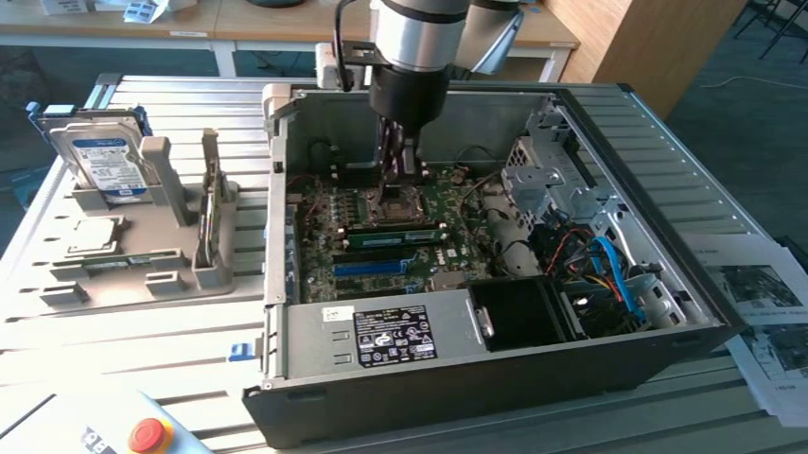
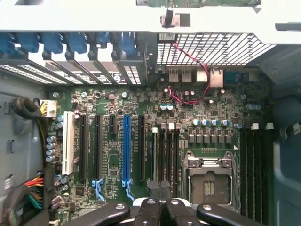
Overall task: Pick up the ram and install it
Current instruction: 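Press down the ram until it locks into place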
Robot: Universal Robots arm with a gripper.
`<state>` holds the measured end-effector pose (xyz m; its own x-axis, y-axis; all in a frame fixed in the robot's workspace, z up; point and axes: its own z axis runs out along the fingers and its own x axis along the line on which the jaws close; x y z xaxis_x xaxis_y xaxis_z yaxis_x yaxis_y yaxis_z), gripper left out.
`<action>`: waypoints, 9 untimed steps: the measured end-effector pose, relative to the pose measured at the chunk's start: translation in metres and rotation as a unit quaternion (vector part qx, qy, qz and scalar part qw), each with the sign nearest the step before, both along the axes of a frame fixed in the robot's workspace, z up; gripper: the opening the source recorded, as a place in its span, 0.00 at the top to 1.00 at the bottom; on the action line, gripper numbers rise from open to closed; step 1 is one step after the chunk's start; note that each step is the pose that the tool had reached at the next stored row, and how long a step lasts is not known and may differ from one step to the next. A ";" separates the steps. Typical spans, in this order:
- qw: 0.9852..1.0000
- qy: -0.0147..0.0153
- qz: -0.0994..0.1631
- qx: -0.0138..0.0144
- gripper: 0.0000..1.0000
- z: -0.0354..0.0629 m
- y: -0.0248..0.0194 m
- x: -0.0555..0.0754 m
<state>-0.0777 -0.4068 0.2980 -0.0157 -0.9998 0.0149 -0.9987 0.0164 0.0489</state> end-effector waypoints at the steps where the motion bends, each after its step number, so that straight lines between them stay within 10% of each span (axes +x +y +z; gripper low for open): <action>1: 1.000 0.000 0.000 0.000 0.90 0.0020 0.0000 0.000; 9: 1.000 0.000 0.000 -0.001 0.90 0.0177 0.0000 0.000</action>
